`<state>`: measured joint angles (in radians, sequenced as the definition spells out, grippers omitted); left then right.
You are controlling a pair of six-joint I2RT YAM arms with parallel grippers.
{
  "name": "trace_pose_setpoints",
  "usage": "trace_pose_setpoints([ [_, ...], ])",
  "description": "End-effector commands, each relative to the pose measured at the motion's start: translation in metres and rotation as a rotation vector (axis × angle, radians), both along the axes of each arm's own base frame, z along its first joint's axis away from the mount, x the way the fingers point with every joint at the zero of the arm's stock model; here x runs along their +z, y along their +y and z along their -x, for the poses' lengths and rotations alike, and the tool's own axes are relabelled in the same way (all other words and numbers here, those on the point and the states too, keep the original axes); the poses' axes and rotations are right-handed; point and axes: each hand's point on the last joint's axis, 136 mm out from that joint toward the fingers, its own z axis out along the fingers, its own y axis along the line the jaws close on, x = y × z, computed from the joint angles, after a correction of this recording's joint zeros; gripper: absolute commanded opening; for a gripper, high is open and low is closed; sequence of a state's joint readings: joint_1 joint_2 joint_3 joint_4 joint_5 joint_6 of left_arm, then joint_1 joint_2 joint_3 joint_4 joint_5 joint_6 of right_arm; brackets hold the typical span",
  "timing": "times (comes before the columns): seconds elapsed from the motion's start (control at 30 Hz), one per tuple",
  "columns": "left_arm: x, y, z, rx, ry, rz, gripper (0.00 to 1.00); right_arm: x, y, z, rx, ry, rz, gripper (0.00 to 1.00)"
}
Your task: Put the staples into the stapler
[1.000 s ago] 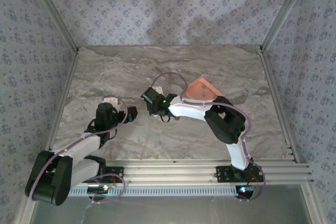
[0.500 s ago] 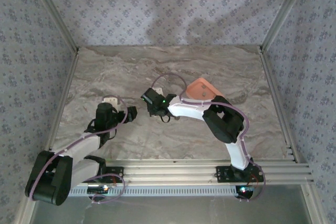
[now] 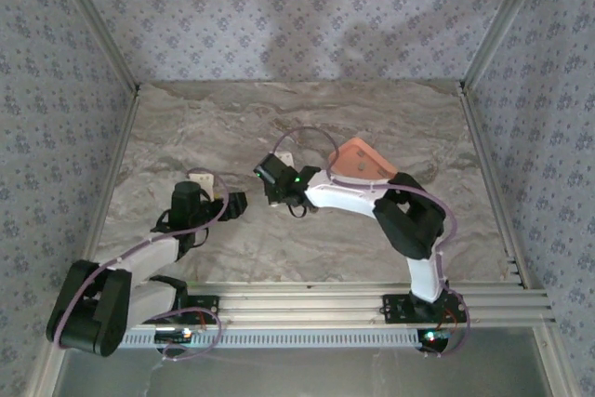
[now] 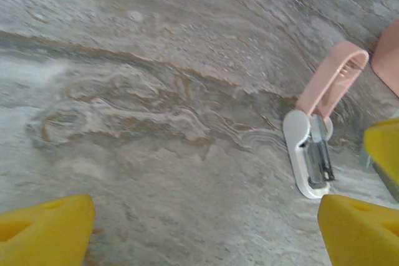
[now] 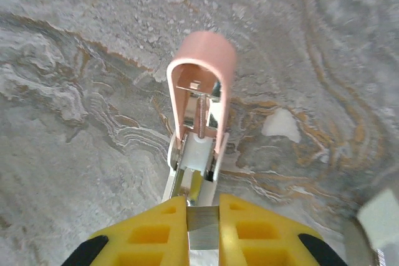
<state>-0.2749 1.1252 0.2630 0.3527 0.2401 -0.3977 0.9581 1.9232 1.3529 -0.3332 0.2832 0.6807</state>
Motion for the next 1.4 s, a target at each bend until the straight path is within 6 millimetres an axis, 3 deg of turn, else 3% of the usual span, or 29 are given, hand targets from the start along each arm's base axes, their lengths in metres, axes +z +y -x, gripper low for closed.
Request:
trace_pose_setpoints([
  [0.0,0.019,-0.020,-0.006,-0.080,-0.028,0.095,0.90,0.026,-0.017,0.001,-0.056,-0.058,-0.023,0.15],
  [0.2,0.018,-0.042,-0.009,-0.160,0.004,0.139,0.83,0.036,-0.043,0.007,-0.097,-0.085,-0.028,0.15],
  [0.53,0.007,-0.091,-0.016,-0.292,0.071,0.150,0.73,0.031,-0.078,0.018,-0.138,-0.098,-0.017,0.15],
  [0.77,-0.003,-0.107,-0.016,-0.337,0.121,0.162,0.66,0.035,-0.090,0.020,-0.157,-0.115,-0.021,0.15],
  [1.37,-0.011,-0.135,-0.006,-0.447,0.169,0.186,0.64,0.038,-0.100,0.022,-0.177,-0.137,-0.025,0.15],
])
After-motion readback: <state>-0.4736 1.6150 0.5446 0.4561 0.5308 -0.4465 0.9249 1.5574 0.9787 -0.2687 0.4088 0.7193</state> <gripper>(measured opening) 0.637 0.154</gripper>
